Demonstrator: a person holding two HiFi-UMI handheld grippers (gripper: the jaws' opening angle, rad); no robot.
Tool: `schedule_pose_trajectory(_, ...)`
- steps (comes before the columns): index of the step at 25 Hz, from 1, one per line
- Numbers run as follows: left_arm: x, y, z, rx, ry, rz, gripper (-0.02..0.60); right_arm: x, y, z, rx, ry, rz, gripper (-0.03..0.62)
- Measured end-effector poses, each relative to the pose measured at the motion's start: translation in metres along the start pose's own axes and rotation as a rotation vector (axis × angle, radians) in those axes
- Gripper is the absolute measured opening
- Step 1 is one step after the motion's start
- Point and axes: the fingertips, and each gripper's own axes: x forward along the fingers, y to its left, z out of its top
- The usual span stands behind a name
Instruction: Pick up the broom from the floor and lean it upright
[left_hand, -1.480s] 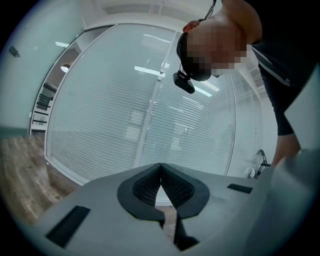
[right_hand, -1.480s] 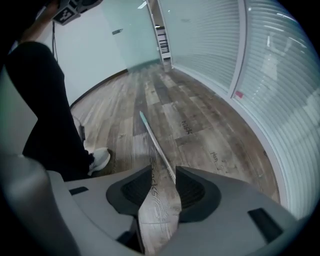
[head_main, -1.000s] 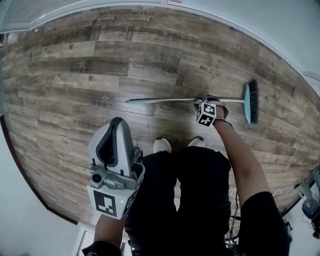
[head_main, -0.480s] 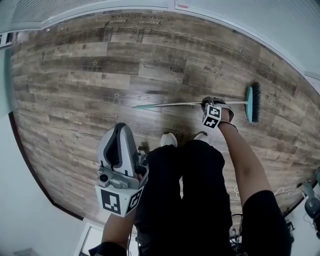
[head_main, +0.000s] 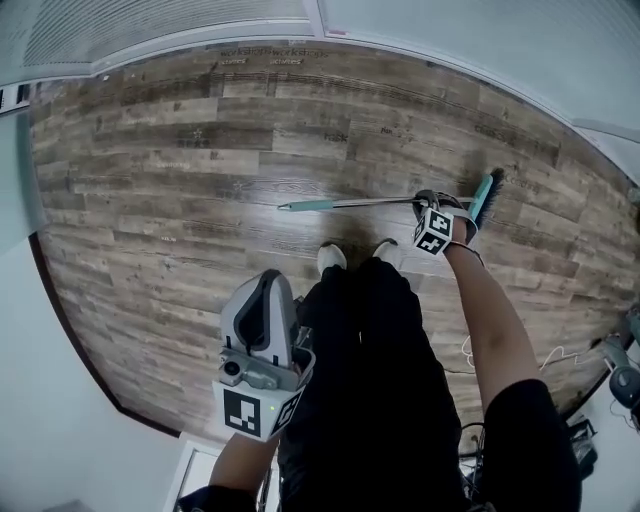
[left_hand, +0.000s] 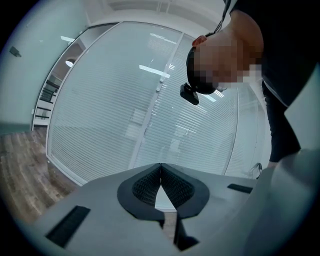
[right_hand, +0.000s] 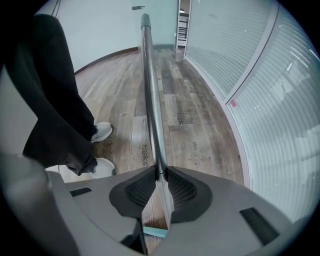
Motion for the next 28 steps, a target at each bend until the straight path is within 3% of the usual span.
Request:
schedule_pose_trajectory(6, -0.013, -0.046, 0.054, -0.033, -0.007, -0.091, 0.019, -0.087, -0.003, -0.007, 0.153, -0.004, -0.077, 0.083)
schedule_pose_trajectory(10, -0.036, -0.061, 0.101, -0.008, -0.001, -0.082, 0.018, -0.157, 0.0, -0.015, 0.312, -0.051, -0.133, 0.082)
schedule_pose_trajectory(15, -0.062, -0.083, 0.142, 0.016, 0.042, -0.081, 0.019, -0.244, 0.015, -0.015, 0.57, -0.179, -0.164, 0.083)
schedule_pose_trajectory(22, -0.092, -0.123, 0.208, 0.059, 0.022, -0.138, 0.018, -0.38, 0.023, 0.005, 0.933, -0.41, -0.264, 0.081)
schedule_pose_trajectory(25, -0.099, -0.133, 0.229, 0.094, 0.003, -0.154, 0.018, -0.434, 0.016, 0.03, 0.978, -0.541, -0.326, 0.081)
schedule_pose_trajectory(28, -0.114, -0.152, 0.241, 0.08, -0.012, -0.191, 0.019, -0.483, 0.029, 0.04, 0.974, -0.598, -0.365, 0.081)
